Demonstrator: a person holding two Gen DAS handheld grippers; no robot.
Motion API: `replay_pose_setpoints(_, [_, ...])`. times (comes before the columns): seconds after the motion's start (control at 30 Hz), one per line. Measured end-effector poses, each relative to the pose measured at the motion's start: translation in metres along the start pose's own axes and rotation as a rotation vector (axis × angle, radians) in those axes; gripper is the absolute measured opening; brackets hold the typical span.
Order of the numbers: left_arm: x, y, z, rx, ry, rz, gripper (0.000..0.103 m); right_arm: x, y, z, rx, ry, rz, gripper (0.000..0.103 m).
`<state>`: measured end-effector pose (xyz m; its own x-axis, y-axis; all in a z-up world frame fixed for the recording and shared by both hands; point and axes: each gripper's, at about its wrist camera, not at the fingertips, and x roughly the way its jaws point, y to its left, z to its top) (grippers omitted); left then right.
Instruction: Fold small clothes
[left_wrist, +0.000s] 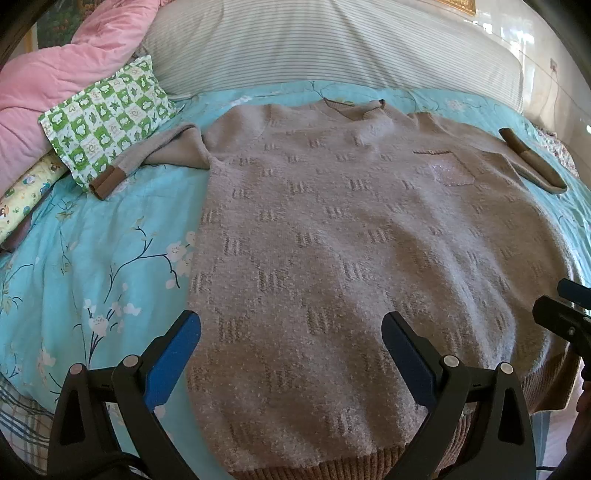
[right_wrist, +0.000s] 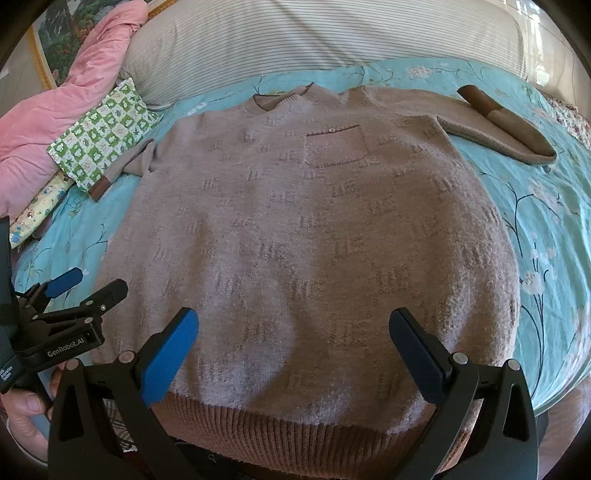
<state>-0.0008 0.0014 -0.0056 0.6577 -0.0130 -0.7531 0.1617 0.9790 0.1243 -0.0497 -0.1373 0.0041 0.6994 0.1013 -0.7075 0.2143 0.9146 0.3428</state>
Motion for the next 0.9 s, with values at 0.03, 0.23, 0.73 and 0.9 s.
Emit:
replay_pose_setpoints(0.03, [0.000, 0.001, 0.001, 0.002, -0.012, 0.004, 0.099, 0.000, -0.002, 0.000, -0.001, 0.001, 0.002, 0.103])
replay_pose_setpoints(0.23, [0.001, 0.000, 0.000, 0.001, -0.008, -0.002, 0.099, 0.000, -0.004, -0.001, 0.001, 0.002, 0.007, 0.103])
replay_pose_setpoints(0.73, [0.014, -0.003, 0.004, 0.021, 0.045, -0.020, 0.099, 0.006, -0.012, 0.004, 0.029, 0.011, 0.012, 0.103])
replay_pose_setpoints(0.9, [0.022, -0.004, 0.008, 0.028, 0.057, -0.023, 0.099, 0.008, -0.020, 0.008, 0.039, 0.009, 0.020, 0.103])
